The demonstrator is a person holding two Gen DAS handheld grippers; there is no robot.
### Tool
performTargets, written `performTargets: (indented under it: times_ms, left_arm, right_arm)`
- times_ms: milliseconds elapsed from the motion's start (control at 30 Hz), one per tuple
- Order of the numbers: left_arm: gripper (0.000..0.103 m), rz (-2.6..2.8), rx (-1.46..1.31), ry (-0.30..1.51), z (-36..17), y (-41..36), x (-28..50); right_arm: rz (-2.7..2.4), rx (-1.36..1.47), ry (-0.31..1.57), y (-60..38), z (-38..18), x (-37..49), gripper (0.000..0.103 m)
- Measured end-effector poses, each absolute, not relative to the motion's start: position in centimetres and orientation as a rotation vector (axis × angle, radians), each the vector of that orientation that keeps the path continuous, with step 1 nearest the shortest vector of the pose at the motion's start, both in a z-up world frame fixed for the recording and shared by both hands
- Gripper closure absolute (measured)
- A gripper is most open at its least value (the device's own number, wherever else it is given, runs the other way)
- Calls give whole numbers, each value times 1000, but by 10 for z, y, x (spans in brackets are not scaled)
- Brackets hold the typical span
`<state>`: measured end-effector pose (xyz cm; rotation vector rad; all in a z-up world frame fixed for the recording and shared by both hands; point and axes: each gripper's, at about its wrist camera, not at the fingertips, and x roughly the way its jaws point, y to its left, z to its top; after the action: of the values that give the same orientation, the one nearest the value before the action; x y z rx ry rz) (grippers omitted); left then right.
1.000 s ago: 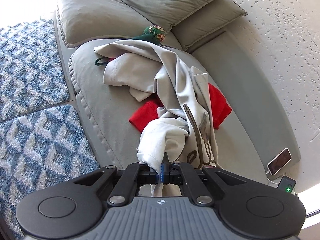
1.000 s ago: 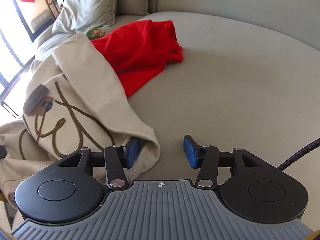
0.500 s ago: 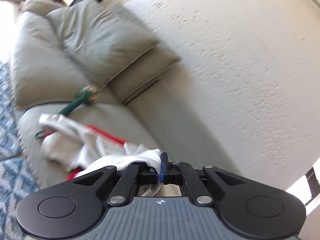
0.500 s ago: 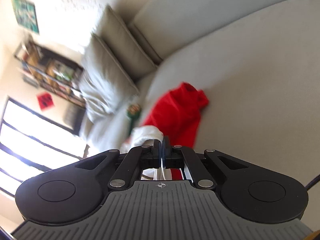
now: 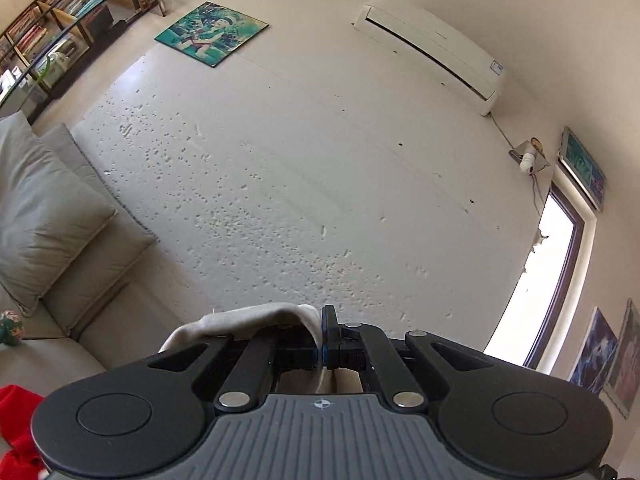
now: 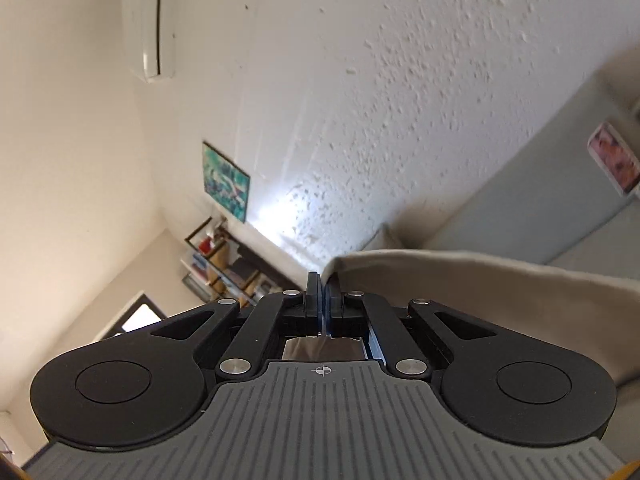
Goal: Fold clothes
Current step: 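Grasp the sweatshirt with the right gripper while the left gripper lifts it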
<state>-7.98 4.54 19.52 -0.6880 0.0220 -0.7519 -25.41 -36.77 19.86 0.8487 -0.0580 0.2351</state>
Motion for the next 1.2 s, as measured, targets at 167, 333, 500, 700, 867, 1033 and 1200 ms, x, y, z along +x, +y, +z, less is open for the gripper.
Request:
performTargets:
  times_ms: [167, 333, 500, 700, 867, 1033, 1200]
  left_arm:
    - [103, -793, -658, 71, 205, 22, -73]
    - [103, -758, -547, 278, 187, -45, 10]
    - [103, -763, -447, 264, 204, -110, 79]
    - [103, -832, -442, 60, 251, -95, 58]
    - [103, -852, -434, 198, 187, -91, 47]
    - [103, -775, -392, 507, 72, -89, 44]
    - [103, -667, -361, 821, -33, -82, 36]
  right_arm:
    - [149, 742, -141, -376, 234, -289, 102]
    - [3, 746, 6, -419, 219, -232, 102]
    - [-176, 708, 99, -476, 203, -126, 102]
    - [-187, 579, -78, -479, 267, -121, 102]
    - [-186, 546, -61, -456, 254, -166, 102]
    - [-253, 586, 124, -443, 150, -182, 102]
    - [-353, 766, 378, -446, 28, -188, 102]
